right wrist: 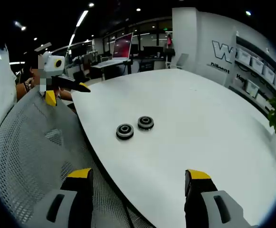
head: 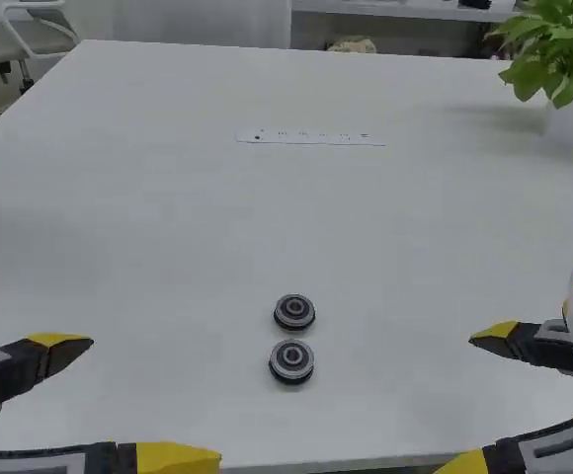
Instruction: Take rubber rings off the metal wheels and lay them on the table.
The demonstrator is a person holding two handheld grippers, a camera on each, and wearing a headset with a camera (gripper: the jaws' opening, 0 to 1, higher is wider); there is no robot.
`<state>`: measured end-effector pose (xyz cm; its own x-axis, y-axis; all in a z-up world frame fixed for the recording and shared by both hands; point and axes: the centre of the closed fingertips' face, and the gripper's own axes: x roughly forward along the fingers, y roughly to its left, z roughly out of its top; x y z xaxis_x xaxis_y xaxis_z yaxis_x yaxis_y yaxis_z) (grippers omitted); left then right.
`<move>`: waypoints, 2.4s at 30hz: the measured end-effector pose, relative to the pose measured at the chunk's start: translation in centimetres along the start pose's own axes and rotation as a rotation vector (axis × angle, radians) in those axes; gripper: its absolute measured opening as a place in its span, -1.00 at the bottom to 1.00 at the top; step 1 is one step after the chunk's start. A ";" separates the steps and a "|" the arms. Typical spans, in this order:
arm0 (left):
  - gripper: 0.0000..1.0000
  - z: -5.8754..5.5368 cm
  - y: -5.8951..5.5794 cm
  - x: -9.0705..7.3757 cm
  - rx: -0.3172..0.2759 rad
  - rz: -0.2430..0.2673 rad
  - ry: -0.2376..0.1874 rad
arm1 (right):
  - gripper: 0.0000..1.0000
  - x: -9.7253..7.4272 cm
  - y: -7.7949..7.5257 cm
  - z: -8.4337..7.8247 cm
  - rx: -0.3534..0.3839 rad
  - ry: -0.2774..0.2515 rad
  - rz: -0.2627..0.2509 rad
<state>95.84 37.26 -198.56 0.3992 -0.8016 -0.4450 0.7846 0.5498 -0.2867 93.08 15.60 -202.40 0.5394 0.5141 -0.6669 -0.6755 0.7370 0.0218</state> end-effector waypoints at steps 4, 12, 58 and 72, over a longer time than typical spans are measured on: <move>0.79 0.2 0.1 -0.1 -0.009 0.005 -0.014 | 0.55 0.2 0.2 -0.4 -0.019 0.028 0.010; 0.75 0.3 -0.4 0.0 -0.014 -0.024 -0.023 | 0.55 0.1 0.0 0.1 0.006 -0.005 0.006; 0.93 -0.5 0.7 0.0 -0.014 0.041 0.021 | 0.52 0.2 0.4 -0.3 -0.017 0.017 0.031; 0.91 0.0 0.1 0.0 -0.032 0.014 -0.002 | 0.53 0.1 -0.2 -0.2 0.004 0.010 0.001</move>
<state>95.90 37.28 -198.60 0.4108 -0.7942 -0.4478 0.7634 0.5681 -0.3073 93.15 15.41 -202.61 0.5340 0.5103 -0.6741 -0.6740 0.7383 0.0250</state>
